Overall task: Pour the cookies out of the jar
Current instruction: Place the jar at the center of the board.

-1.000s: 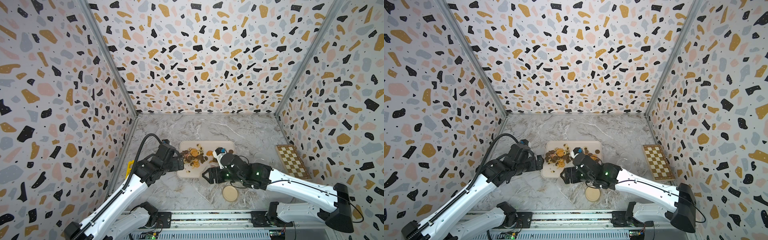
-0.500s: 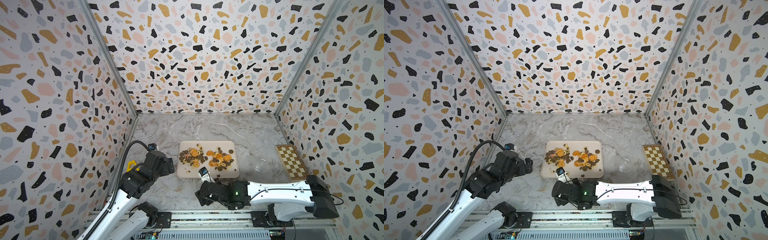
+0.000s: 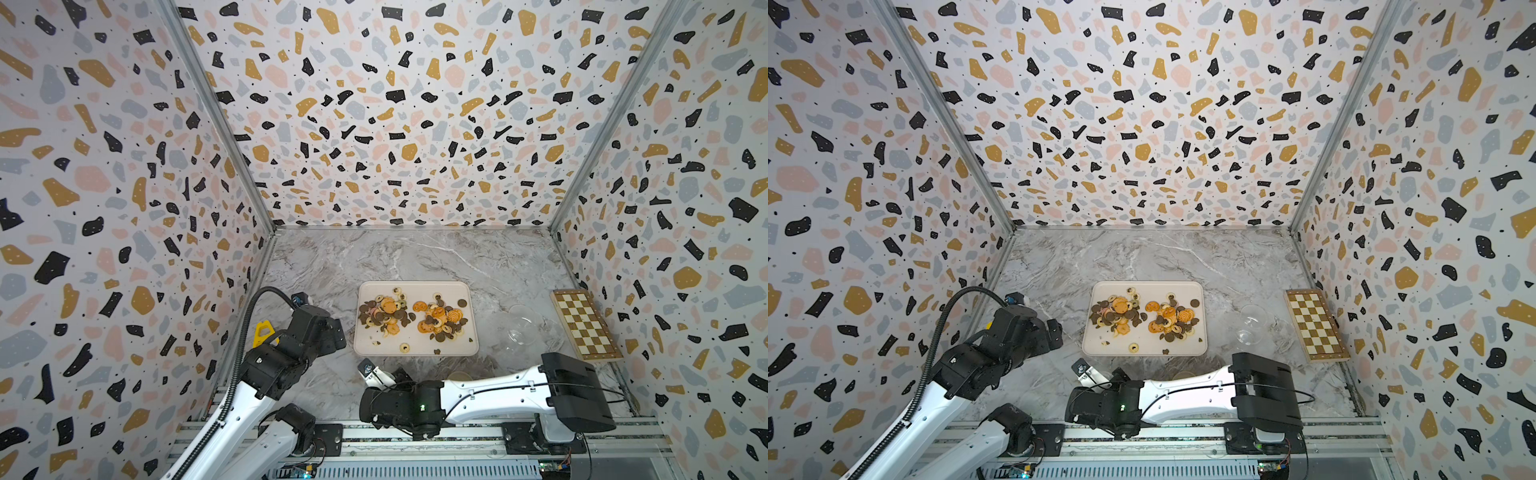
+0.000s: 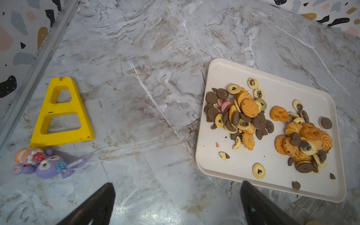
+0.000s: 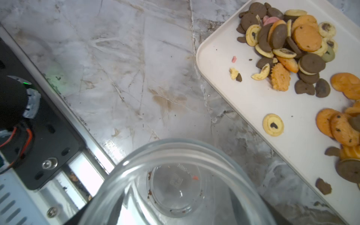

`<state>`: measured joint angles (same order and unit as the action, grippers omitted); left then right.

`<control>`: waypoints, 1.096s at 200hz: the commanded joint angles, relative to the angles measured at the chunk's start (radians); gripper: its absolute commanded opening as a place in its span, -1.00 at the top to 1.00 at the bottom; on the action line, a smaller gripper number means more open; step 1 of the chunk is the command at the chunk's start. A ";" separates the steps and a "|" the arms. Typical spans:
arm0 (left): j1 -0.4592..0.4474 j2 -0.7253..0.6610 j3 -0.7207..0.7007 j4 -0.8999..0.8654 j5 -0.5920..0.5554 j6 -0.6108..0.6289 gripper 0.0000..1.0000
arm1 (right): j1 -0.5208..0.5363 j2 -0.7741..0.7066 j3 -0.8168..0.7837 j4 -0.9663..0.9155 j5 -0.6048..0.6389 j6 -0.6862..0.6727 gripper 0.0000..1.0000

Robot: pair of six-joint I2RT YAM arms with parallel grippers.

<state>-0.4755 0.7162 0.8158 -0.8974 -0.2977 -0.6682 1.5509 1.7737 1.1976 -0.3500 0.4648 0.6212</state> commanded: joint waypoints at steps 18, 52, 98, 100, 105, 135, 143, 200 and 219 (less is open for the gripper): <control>0.013 -0.008 -0.016 0.019 -0.003 -0.001 -0.97 | -0.054 0.037 0.066 0.069 0.028 -0.054 1.00; 0.015 -0.028 -0.034 0.020 -0.001 0.006 -0.98 | -0.074 0.064 0.060 0.087 -0.005 -0.051 1.00; 0.015 -0.016 -0.049 0.044 0.017 0.006 -0.98 | -0.080 0.045 0.043 0.088 -0.044 -0.022 0.37; 0.016 -0.015 -0.050 0.046 0.018 0.006 -0.97 | -0.080 0.041 0.039 0.089 -0.044 -0.021 0.30; 0.017 -0.013 -0.053 0.049 0.020 0.004 -0.97 | -0.080 0.035 0.036 0.088 -0.046 -0.017 0.12; 0.017 -0.001 -0.063 0.063 0.031 -0.002 -0.97 | -0.078 0.006 0.033 0.079 -0.046 -0.006 -0.12; 0.017 0.002 -0.060 0.060 0.033 -0.003 -0.98 | -0.078 0.000 0.035 0.081 -0.050 -0.006 -0.15; 0.018 -0.008 -0.048 0.037 0.043 -0.009 -0.98 | -0.080 -0.035 0.035 0.081 -0.073 0.000 -0.98; 0.018 -0.006 -0.048 0.033 0.046 -0.013 -0.98 | -0.081 -0.042 0.052 0.060 -0.065 0.000 -0.98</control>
<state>-0.4656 0.7170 0.7609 -0.8631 -0.2657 -0.6712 1.4681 1.7992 1.2194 -0.2764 0.3882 0.6128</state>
